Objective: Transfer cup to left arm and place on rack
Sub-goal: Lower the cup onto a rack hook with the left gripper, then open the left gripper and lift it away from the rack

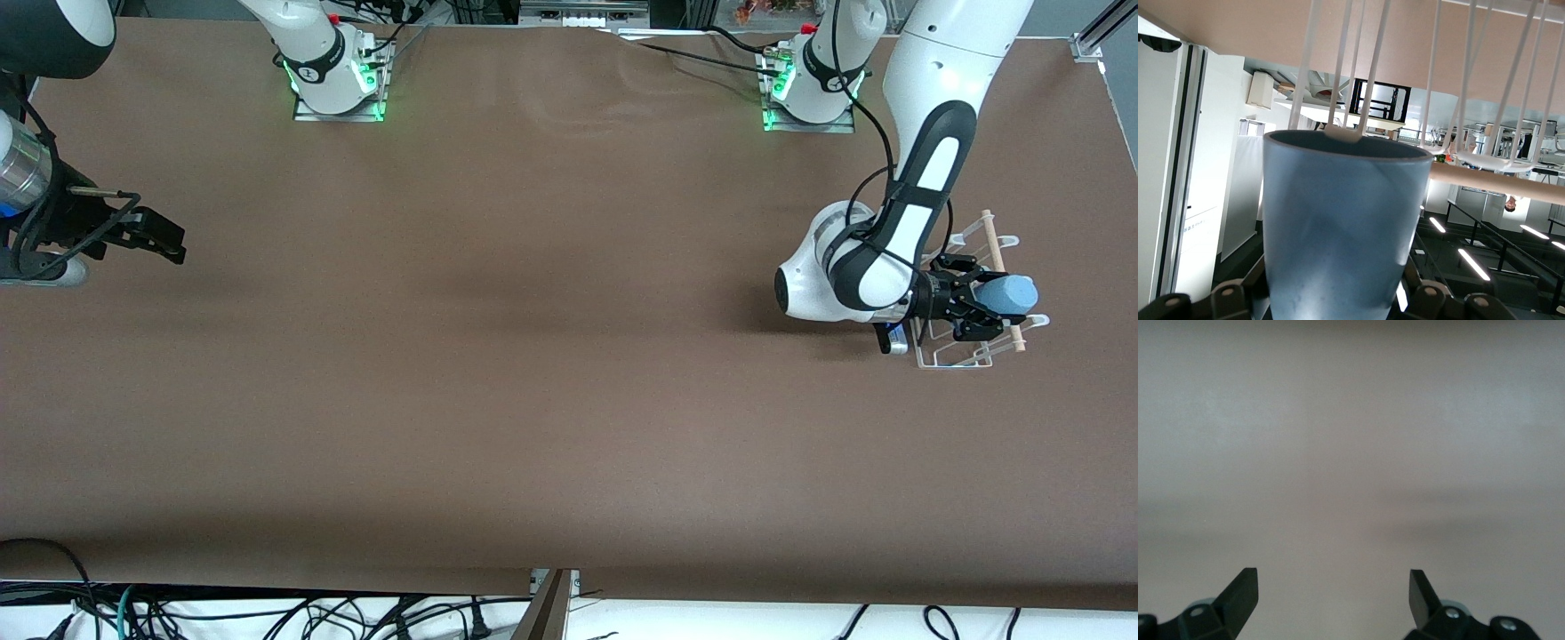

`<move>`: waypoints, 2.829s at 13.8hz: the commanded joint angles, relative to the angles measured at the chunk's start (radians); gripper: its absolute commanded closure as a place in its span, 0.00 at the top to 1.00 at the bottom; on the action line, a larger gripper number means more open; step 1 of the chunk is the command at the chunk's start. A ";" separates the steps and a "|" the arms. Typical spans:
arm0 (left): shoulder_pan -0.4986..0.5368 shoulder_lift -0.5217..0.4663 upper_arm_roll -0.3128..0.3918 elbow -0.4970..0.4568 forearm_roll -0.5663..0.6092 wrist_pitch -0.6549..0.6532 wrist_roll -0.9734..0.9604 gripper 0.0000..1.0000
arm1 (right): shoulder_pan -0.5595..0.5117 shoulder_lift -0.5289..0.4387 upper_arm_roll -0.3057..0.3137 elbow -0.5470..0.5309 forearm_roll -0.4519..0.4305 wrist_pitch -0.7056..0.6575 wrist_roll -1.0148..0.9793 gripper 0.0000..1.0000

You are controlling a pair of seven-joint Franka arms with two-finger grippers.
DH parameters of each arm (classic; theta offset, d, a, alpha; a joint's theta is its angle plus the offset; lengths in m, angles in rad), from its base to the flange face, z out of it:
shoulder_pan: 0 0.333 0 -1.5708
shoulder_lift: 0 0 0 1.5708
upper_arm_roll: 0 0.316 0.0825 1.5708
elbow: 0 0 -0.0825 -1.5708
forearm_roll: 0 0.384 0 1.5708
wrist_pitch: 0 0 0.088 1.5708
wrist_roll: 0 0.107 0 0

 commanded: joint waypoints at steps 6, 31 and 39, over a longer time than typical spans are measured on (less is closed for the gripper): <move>0.017 0.013 -0.006 -0.007 0.058 0.021 -0.028 0.62 | -0.012 -0.002 0.009 0.005 0.000 0.003 -0.017 1.00; 0.126 -0.206 0.029 0.713 -1.339 -0.017 -0.265 1.00 | -0.015 -0.002 0.007 0.005 0.003 0.002 -0.014 1.00; 0.109 -0.536 0.110 0.197 -1.408 0.404 -0.368 1.00 | -0.015 -0.002 0.007 0.005 0.001 0.002 -0.014 1.00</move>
